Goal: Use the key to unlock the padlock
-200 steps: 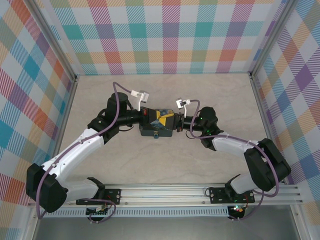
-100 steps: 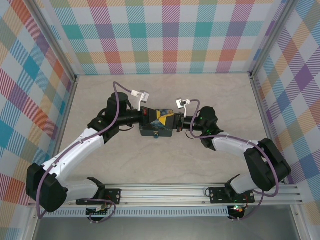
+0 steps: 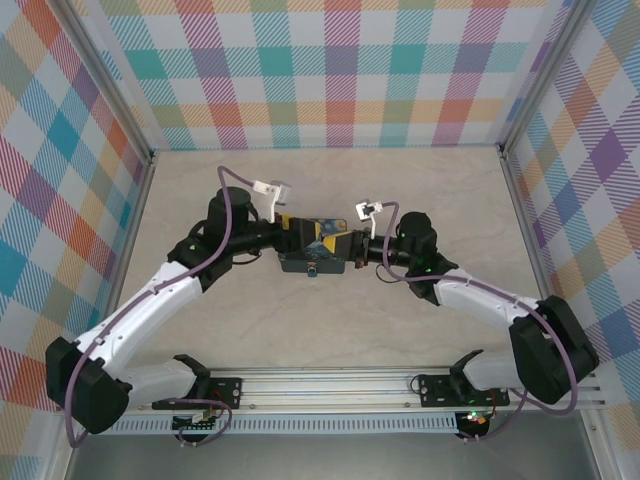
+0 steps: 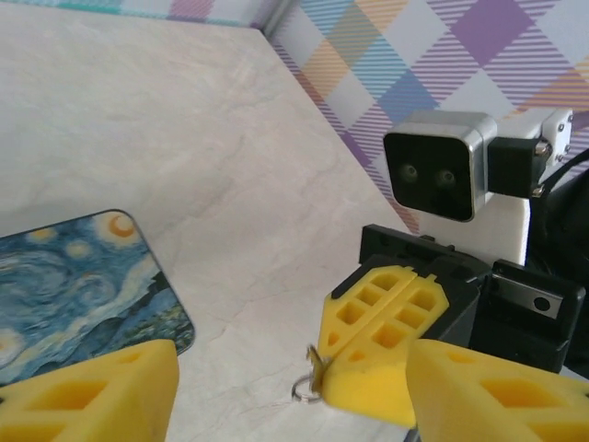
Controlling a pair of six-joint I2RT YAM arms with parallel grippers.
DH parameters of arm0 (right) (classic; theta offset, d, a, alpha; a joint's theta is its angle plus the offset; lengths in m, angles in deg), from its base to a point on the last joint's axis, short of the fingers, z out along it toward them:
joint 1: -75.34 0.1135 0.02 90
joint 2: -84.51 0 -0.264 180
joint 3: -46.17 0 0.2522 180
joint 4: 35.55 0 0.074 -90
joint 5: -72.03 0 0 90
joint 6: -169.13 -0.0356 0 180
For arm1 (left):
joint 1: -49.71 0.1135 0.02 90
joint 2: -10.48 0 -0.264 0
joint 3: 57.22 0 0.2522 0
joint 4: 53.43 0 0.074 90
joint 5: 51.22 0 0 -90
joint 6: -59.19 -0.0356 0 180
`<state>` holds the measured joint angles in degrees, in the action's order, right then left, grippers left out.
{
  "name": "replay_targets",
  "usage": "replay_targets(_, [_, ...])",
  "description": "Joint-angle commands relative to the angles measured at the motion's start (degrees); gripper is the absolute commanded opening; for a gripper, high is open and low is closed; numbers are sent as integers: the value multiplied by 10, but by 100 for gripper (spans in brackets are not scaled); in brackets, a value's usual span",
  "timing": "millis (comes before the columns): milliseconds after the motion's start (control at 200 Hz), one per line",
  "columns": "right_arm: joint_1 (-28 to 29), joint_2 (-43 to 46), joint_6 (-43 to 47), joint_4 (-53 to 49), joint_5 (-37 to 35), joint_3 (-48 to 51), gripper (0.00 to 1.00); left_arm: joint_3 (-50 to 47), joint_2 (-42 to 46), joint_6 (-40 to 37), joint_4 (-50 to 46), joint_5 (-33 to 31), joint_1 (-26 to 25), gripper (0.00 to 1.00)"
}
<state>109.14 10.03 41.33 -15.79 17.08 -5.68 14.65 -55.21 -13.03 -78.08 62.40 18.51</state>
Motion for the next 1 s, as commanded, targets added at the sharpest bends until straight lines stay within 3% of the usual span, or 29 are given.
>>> replay_targets(0, [1,15,65,-150,-76,-18,2,-33,37,-13,-42,-71,5,73])
replay_targets(140, [0,-5,80,-189,-101,-28,3,-105,63,16,-41,-106,5,76])
replay_targets(440, [-16,-102,50,-133,-85,-61,3,-263,47,104,110,-60,4,77])
replay_targets(700, [-28,-159,41,-112,-78,-88,3,-267,-60,111,203,-42,4,80])
replay_targets(995, [-45,-195,47,-113,-76,-109,4,-230,-168,89,270,-71,9,81])
